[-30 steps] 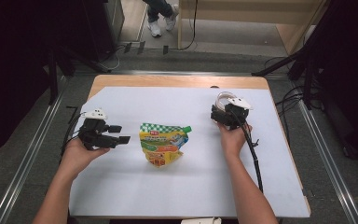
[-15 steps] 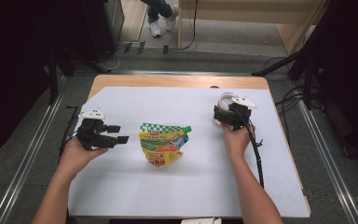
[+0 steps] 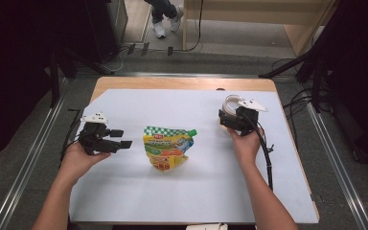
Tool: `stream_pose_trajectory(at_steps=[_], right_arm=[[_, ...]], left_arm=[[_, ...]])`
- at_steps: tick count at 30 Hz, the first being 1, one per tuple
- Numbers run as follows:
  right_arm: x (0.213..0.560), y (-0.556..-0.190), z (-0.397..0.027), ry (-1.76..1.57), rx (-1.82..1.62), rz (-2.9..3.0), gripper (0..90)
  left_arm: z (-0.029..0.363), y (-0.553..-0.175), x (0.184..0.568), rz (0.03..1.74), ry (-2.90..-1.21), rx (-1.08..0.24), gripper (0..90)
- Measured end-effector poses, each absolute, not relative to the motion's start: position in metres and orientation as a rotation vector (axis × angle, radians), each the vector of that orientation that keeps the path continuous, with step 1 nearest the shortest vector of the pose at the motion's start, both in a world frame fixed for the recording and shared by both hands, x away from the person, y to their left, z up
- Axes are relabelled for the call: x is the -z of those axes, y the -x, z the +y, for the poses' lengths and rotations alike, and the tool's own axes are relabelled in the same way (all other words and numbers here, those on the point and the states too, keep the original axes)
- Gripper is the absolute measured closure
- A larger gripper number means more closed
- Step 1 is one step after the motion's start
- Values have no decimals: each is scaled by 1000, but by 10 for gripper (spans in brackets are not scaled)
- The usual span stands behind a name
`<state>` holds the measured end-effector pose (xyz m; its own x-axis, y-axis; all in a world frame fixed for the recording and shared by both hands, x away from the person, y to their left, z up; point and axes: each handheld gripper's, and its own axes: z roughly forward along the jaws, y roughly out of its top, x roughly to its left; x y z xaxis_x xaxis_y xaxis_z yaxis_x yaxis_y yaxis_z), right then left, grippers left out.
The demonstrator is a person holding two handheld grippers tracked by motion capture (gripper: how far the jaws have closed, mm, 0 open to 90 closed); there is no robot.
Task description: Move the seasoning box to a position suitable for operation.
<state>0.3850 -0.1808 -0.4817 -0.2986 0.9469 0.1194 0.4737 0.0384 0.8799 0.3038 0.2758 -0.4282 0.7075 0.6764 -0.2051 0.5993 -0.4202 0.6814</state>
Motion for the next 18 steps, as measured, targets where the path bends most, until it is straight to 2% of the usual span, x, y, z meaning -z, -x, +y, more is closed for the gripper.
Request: stream_pose_trajectory(at_steps=[18], right_arm=[[468,-341,-191,-1363,-1309,1933,123]], left_arm=[[273,-303,429,961,-2144,-120,364]])
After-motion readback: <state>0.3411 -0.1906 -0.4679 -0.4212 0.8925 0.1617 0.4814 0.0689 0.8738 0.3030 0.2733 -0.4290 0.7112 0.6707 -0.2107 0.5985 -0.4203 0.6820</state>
